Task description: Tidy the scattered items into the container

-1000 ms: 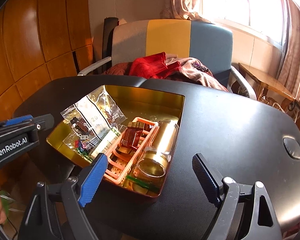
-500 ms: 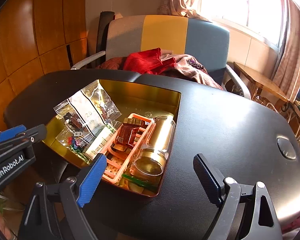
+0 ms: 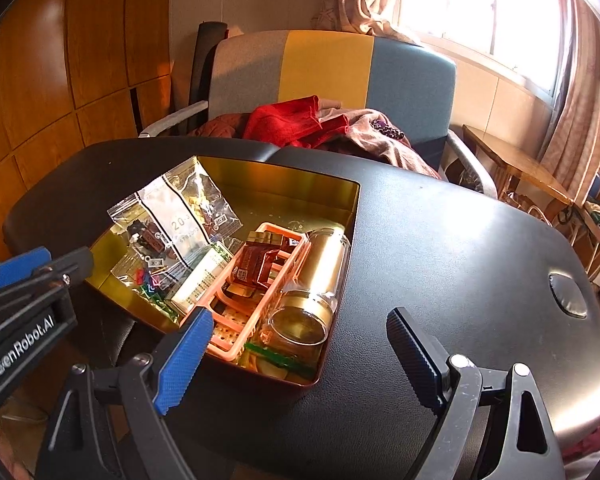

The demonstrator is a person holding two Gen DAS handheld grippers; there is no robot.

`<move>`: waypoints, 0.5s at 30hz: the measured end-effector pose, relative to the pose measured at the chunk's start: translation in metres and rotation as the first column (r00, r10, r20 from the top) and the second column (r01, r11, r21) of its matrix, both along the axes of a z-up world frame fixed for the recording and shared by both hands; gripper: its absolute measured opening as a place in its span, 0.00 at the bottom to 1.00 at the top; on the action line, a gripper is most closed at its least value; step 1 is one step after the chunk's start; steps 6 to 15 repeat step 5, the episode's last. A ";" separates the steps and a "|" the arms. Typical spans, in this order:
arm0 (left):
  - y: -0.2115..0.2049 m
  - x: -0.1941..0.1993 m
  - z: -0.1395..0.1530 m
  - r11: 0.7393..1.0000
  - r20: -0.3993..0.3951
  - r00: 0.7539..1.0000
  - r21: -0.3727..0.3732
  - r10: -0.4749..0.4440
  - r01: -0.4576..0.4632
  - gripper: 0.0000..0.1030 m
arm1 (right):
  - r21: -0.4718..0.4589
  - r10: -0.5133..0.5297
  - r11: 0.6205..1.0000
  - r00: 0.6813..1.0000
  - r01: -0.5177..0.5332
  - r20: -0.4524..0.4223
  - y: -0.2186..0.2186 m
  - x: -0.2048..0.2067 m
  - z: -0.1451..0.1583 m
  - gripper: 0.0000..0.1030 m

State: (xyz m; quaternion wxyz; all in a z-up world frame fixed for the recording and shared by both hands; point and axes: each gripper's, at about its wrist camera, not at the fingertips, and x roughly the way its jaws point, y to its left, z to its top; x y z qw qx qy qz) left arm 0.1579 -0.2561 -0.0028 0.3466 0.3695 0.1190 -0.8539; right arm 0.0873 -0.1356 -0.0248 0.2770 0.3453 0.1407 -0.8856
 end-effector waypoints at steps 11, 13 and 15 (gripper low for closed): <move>0.002 0.000 0.003 0.999 -0.027 0.999 0.024 -0.042 0.042 0.40 | 0.000 -0.001 1.000 1.000 0.001 0.002 -0.001 0.000 -0.001 0.87; 0.002 0.000 0.003 0.999 -0.027 0.999 0.024 -0.042 0.042 0.40 | 0.000 -0.001 1.000 1.000 0.001 0.002 -0.001 0.000 -0.001 0.87; 0.002 0.000 0.003 0.999 -0.027 0.999 0.024 -0.042 0.042 0.40 | 0.000 -0.001 1.000 1.000 0.001 0.002 -0.001 0.000 -0.001 0.87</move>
